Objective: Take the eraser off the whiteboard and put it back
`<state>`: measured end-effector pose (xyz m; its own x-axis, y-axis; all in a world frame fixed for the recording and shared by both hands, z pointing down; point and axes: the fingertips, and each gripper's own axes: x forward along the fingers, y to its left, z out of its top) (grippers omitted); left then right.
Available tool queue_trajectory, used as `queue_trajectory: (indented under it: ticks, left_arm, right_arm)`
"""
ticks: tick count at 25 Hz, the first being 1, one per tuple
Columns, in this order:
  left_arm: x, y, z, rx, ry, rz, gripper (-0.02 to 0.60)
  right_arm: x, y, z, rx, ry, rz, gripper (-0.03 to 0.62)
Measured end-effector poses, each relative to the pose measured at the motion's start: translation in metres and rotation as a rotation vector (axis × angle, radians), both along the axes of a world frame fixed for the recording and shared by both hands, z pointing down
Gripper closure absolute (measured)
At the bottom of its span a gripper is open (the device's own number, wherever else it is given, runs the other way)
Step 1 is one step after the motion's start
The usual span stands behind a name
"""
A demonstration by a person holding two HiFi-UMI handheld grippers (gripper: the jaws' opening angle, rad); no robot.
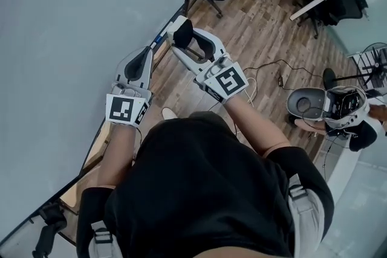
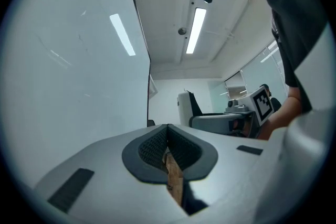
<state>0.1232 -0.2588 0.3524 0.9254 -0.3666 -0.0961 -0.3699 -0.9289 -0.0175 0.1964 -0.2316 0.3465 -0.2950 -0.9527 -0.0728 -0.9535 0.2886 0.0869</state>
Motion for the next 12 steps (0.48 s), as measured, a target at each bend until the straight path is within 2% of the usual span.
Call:
queue_trajectory:
  ticks: [7,12]
  left_arm:
    - [0.016,-0.029,0.01,-0.017,-0.001,0.008,0.586]
    - [0.042,-0.044,0.009,-0.02,-0.01,-0.016,0.586]
  right_arm:
    - [0.023,-0.035,0.019,-0.027,-0.027,0.046,0.368]
    - [0.052,-0.063,0.022,-0.029,-0.048,0.048,0.368]
